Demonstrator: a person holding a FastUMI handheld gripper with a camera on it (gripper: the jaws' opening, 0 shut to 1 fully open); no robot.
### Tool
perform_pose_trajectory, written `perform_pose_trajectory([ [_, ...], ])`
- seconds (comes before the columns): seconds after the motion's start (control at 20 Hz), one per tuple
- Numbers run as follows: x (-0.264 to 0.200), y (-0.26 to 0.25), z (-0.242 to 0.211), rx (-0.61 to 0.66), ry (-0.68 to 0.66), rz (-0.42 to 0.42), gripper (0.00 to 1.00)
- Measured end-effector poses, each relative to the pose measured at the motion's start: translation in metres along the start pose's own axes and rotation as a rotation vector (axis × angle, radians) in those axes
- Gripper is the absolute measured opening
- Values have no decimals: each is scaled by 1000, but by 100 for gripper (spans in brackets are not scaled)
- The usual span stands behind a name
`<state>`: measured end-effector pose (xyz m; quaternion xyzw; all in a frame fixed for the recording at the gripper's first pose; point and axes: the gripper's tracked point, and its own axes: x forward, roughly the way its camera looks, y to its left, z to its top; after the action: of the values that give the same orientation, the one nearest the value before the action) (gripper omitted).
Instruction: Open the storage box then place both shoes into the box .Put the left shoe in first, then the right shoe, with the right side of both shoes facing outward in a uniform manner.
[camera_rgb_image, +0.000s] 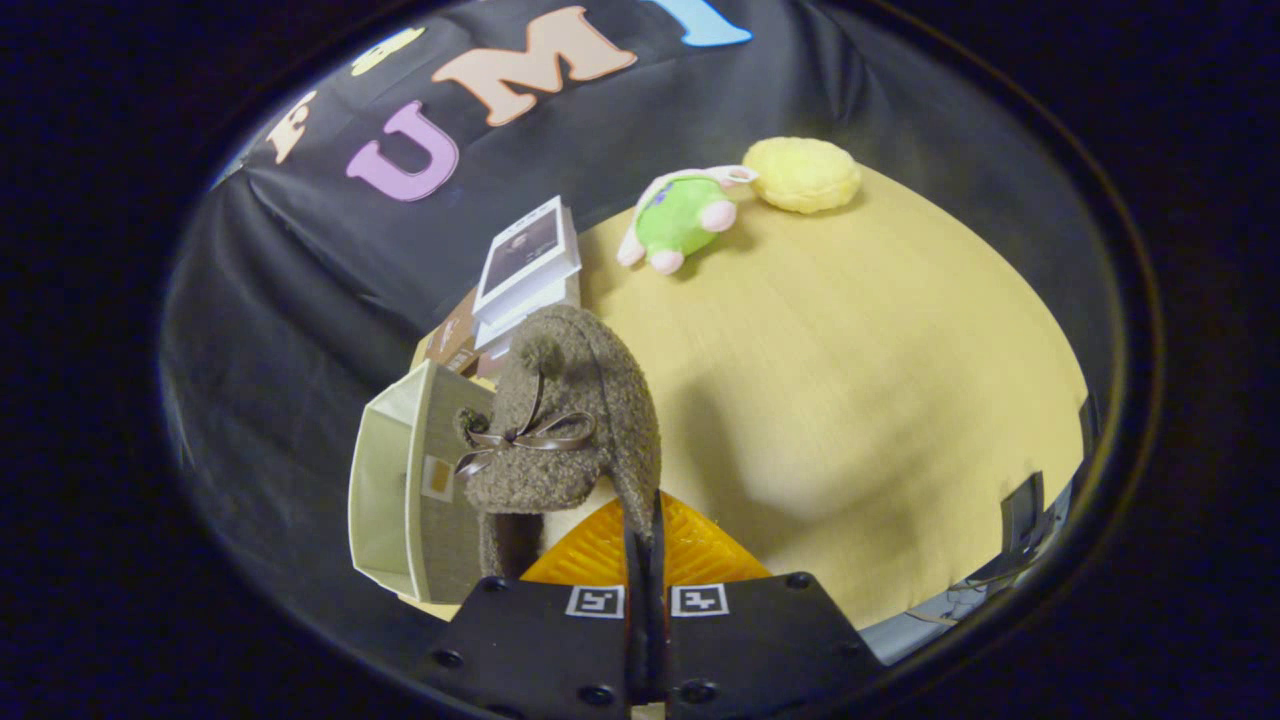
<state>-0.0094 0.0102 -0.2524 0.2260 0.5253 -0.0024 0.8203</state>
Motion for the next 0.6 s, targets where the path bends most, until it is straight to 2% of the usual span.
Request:
perform_pose_trajectory([
  [0.3,-7,81,10,-71,-34,64,4],
  [0.6,-12,143,19,-141,-77,88,3],
])
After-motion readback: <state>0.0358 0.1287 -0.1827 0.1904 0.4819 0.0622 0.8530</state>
